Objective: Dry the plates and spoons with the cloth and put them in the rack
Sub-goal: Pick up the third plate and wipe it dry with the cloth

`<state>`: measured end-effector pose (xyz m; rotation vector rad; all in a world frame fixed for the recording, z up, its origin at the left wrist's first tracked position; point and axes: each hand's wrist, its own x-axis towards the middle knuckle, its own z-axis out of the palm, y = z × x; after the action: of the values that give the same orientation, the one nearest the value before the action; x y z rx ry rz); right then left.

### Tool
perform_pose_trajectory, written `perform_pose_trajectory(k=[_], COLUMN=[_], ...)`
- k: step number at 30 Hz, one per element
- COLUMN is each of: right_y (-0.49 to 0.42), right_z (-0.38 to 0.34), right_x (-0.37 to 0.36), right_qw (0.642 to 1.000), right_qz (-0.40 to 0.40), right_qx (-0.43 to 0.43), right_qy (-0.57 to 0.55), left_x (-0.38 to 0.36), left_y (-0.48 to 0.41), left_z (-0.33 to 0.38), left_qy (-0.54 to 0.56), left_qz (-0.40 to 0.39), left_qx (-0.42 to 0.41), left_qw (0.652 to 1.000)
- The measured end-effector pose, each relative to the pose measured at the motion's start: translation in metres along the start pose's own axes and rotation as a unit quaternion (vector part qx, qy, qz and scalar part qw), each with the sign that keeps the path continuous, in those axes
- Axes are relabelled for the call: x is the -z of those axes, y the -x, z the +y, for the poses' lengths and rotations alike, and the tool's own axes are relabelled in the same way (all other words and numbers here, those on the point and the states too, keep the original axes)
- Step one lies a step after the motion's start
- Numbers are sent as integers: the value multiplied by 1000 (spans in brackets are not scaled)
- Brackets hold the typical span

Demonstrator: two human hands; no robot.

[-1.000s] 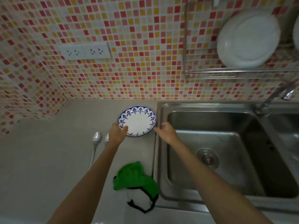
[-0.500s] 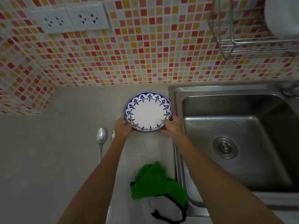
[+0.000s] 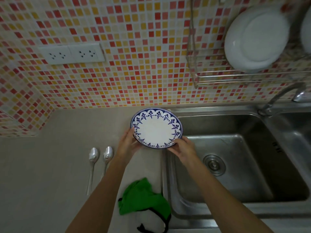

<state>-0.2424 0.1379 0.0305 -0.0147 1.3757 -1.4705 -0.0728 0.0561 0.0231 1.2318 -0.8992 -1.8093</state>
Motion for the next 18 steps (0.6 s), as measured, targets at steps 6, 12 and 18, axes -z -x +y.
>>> perform_pose_trajectory(k=[6,12,18], right_y=[25,16,-14], right_z=[-30,-15,29], right_x=[65,124,140], right_qw=[999,988,969], right_qz=[9,38,80], right_qx=[-13,-54,-117], right_qy=[-42,-142,-203], left_x=[-69,-127,-171], left_y=[7,20,14], left_z=[-17,-43,-59], left_qy=[-10,-103,-280], left_qz=[-60,-26,4], left_qx=[30,33,-33], left_qw=[998,994,960])
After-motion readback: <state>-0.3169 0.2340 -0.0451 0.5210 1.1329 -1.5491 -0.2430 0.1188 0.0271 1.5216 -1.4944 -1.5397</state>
